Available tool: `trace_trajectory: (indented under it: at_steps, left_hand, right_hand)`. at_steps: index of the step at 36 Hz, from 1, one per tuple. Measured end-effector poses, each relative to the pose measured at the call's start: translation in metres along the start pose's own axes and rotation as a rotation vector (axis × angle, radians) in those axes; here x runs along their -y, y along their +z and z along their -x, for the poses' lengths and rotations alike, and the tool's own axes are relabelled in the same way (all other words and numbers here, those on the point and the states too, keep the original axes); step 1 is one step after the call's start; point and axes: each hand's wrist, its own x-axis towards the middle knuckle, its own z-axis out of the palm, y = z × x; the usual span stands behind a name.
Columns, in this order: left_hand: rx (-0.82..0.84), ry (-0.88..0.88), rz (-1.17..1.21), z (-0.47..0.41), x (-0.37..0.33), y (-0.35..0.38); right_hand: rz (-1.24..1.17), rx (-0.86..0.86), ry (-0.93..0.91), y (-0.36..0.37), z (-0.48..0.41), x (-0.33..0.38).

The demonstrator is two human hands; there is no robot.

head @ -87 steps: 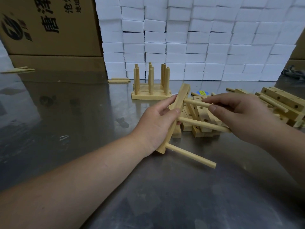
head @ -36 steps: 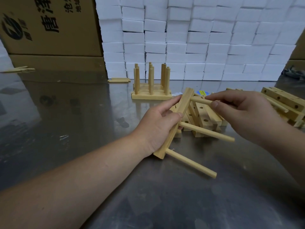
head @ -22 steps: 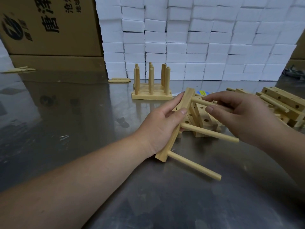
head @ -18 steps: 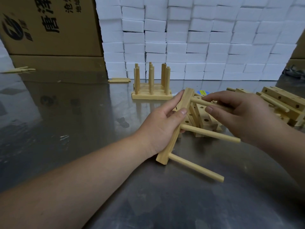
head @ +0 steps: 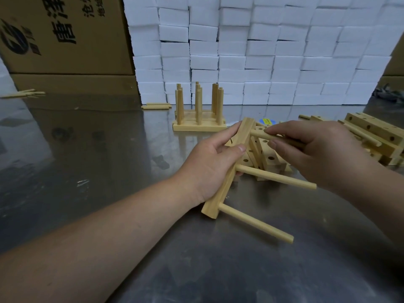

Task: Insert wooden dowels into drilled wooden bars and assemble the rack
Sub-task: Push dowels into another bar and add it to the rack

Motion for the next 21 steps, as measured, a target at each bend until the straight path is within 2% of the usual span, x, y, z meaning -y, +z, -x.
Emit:
trace_trajectory:
  at_steps: [5,10,15,21]
  left_hand:
    - [-0.002,0.009,-0.051,0.0003,-0.002,-0.0009]
    - [0.01,0.032,-0.062,-0.0004,-0.002,-0.0007]
    - [0.001,0.047,-0.046,-0.0004,-0.0022,0.0001]
    - [-0.003,0.064,-0.03,-0.0005,-0.0029,0.0016]
  right_hand:
    - [0.086,-0.036,-0.089,0.0018,0.0007,-0.0015]
    - [0.059,-0.017,-0.116,0.0029,0.0004,-0.0034]
    - [-0.015,0.013,-0.063,0.0031,0.0007,-0.0047]
    - [-0.213,0.03,0.112,0.0054,0.0004,-0.0024]
